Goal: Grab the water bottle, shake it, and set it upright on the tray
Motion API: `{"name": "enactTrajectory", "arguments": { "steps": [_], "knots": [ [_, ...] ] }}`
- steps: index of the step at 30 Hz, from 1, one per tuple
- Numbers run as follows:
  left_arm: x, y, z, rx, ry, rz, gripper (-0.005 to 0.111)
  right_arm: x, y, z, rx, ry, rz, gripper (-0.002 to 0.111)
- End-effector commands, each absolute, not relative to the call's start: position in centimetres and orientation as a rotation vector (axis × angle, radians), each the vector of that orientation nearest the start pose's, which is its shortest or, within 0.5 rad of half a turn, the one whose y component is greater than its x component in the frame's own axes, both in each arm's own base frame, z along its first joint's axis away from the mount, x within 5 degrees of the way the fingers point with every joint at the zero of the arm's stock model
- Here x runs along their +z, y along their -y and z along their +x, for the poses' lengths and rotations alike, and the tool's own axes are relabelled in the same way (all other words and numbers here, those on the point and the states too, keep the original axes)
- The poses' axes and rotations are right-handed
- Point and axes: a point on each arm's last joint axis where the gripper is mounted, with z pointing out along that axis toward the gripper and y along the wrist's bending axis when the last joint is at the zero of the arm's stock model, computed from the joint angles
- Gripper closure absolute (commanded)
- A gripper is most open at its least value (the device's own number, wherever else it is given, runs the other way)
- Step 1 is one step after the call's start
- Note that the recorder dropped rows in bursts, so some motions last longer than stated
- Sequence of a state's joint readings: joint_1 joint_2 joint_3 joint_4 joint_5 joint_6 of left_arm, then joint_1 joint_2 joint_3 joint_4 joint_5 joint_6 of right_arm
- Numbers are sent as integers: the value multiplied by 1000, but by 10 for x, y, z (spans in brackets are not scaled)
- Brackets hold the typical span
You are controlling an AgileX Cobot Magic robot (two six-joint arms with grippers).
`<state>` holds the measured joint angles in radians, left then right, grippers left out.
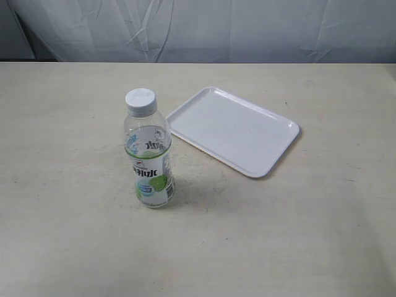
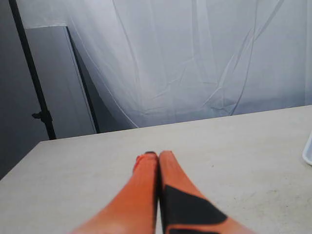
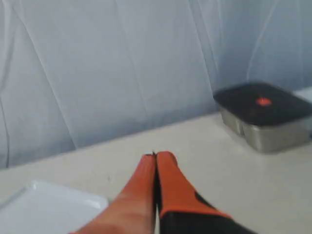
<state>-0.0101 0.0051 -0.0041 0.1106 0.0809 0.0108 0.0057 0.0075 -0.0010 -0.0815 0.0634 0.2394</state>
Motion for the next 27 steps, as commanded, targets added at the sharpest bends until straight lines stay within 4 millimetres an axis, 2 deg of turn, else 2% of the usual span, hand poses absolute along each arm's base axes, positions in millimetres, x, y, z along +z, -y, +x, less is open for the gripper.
{"name": "enactTrajectory", "arguments": {
  "steps": [1,3,5,7,10,13,17,19,22,25,27],
  "knots": [
    [206,0,56,89,-1556,100,107,250,-2,45,216,-1053,95,109],
    [206,0,56,89,-1556,100,107,259,-2,39,377,-932,169,109],
    [206,0,56,89,-1556,100,107,276,-1,37,499,-956,252,109],
    [206,0,56,89,-1556,100,107,295,-4,40,445,-1052,206,109],
    [206,0,56,89,-1556,100,107,333,-9,46,332,-1044,66,109],
    [206,0,56,89,-1556,100,107,363,-12,68,299,-1074,19,109],
    [206,0,56,89,-1556,100,107,382,-13,113,290,-1167,3,109],
    [206,0,56,89,-1556,100,107,378,-15,142,247,-1270,-32,109],
    [206,0,56,89,-1556,100,107,353,-16,183,188,-1481,-98,109],
    [206,0,56,89,-1556,100,107,322,-22,211,217,-1658,-168,109],
    [206,0,56,89,-1556,100,107,304,-32,222,294,-1756,-231,109]
  ]
}}
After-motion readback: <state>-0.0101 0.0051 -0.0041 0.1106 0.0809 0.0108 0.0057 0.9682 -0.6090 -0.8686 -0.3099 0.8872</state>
